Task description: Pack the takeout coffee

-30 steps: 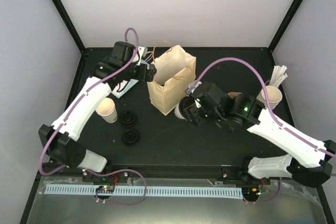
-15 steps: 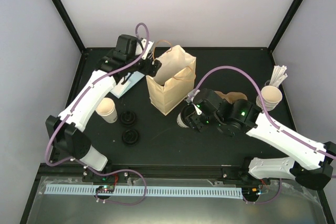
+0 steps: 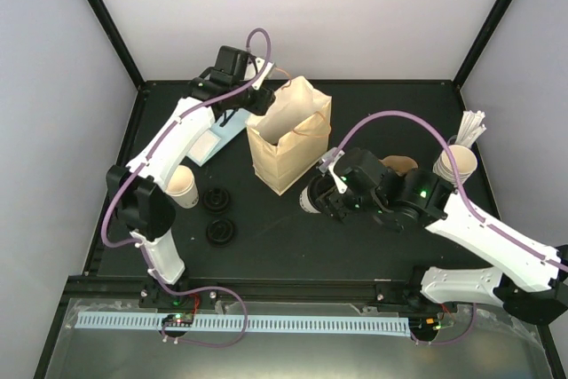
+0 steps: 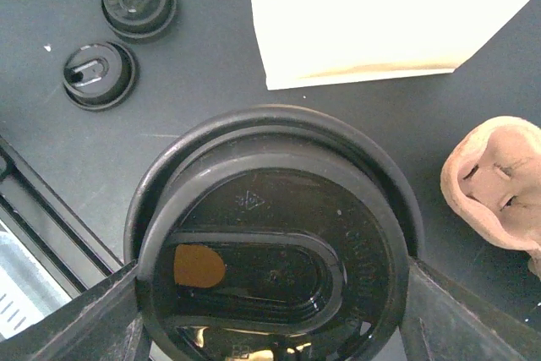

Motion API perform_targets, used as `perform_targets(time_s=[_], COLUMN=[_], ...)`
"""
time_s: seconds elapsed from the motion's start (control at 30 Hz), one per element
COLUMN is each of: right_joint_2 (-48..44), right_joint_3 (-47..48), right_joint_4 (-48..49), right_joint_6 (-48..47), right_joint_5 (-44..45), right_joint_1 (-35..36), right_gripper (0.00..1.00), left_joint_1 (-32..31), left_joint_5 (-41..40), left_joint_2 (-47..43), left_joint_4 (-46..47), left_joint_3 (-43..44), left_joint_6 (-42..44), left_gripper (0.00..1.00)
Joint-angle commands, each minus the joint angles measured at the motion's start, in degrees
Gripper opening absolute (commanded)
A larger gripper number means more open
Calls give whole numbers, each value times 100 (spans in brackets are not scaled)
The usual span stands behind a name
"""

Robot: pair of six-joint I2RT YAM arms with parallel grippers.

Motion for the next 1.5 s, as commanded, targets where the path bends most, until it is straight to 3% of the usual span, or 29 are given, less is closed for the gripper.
perform_targets(time_s=[0.0,0.17,0.2,0.73,1.47], right_joint_2=[-223,-251,-258,-441,-903], right_joint_3=[410,803,880,1859,820], right_joint_4=[-164,-337,-374,-891,573], right_joint_6=[-106,-181,-201,-326,-775], right_joint_5=[131,206,224,615,235], right_joint_1=[-36,-31,-27,-31,-30], right_gripper=[75,75,75,74,70], left_joint_1=[28,21,20,-131,-1137], left_joint_5=[167,371,376,266,182], left_joint_2=[130,-50,-104,-1255,-2107], left_joint_4=[-335,-388,-406,-197,-48], left_joint_3=[303,285,278,-744,-2015], left_joint_6=[80,216,229,519,320], left_gripper=[49,4,2,2,2])
